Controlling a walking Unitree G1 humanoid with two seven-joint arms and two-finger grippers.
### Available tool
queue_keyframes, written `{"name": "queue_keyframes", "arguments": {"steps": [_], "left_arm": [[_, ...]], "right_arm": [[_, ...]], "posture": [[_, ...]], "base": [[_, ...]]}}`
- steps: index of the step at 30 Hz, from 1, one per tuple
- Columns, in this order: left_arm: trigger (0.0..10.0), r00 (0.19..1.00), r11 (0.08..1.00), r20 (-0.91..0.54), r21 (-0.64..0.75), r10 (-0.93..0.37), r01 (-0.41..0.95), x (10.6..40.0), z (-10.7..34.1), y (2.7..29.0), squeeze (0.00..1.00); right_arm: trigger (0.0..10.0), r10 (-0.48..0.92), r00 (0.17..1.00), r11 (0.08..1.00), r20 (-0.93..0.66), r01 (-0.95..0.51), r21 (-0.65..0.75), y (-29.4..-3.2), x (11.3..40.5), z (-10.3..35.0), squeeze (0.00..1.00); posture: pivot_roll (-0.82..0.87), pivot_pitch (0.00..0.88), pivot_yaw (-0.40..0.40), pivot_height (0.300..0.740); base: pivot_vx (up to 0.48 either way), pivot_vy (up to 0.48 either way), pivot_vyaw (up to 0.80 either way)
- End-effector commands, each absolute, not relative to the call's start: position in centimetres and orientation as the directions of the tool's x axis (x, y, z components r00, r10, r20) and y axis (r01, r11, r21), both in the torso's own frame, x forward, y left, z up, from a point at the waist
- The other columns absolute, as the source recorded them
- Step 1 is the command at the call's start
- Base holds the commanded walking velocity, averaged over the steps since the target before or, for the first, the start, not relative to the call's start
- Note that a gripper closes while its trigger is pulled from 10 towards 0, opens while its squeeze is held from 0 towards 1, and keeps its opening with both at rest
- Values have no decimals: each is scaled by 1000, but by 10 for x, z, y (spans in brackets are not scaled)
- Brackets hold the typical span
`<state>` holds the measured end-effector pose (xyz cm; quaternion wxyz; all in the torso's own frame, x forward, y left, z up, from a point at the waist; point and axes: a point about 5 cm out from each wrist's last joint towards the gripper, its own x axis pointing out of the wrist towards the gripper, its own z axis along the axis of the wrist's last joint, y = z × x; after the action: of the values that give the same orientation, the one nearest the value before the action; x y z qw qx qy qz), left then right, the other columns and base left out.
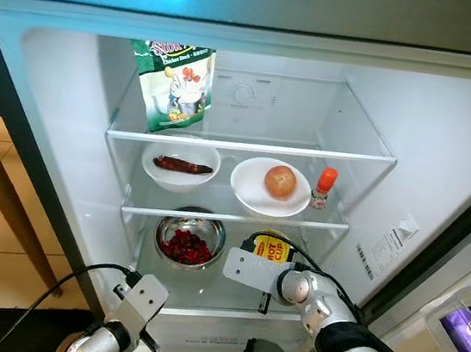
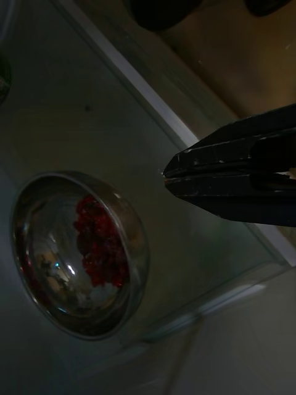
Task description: Restocking fridge
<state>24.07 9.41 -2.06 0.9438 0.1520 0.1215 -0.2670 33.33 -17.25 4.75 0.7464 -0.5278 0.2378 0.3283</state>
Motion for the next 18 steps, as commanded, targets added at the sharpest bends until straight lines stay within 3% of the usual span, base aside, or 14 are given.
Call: {"name": "queue_keyframes", "arguments": {"steps": [1, 7, 18], "left_arm": [[10000, 831, 813, -305, 222, -466, 538, 239, -21, 95, 0], [10000, 834, 816, -285, 217, -473, 537, 234, -21, 93, 0], [10000, 838, 817, -256, 216, -482, 535, 228, -20, 95, 0]], "right_arm": [[10000, 183, 685, 221, -705, -728, -649, -178, 334, 44, 0], [10000, 84, 710, 224, -699, -697, -681, -196, 336, 44, 0], [10000, 28, 711, 246, -702, -686, -685, -213, 329, 37, 0]], "posture": [[-65, 66, -35, 415], [-55, 101, -39, 415], [-44, 149, -35, 415]], "base": [[0, 0, 0], [0, 0, 0], [0, 0, 0]]}}
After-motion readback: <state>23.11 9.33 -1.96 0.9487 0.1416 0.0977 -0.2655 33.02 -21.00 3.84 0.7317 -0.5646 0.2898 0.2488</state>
